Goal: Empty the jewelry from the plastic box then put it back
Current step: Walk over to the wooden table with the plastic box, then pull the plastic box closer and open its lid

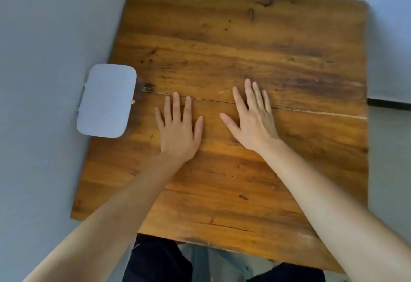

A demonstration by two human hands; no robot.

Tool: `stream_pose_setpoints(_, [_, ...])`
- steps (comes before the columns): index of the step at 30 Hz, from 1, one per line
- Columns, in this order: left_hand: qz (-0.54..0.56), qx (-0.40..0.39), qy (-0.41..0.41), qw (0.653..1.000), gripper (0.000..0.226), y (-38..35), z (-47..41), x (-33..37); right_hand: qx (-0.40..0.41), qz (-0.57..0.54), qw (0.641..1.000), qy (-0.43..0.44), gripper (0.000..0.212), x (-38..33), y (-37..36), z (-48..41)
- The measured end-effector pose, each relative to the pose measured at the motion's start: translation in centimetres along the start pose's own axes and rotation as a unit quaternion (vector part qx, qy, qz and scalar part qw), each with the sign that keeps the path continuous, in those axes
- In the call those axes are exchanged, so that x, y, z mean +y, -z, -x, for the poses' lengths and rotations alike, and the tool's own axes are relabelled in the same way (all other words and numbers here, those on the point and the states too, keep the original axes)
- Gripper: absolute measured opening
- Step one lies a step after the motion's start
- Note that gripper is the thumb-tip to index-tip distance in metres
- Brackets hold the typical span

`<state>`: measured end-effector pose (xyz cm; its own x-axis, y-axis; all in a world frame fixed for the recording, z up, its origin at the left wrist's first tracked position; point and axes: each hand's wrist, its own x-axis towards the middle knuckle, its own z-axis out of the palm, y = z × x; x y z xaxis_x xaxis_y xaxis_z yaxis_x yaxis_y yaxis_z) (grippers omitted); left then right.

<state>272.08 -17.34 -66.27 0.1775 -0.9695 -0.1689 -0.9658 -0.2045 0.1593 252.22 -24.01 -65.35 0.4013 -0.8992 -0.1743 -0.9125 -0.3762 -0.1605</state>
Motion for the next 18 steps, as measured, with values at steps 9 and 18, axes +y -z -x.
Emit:
stream_pose_setpoints(9, [0.023, 0.030, -0.026, 0.999, 0.067, -0.8, 1.9, -0.5, 0.042, -0.001, 0.998, -0.042, 0.074, -0.8, -1.9, 3.3])
stream_pose_setpoints(18, [0.012, 0.031, -0.085, 0.996, 0.067, -2.8, 14.6, -4.1, 0.061, -0.007, 0.993, -0.098, 0.069, -5.9, -5.5, 15.5])
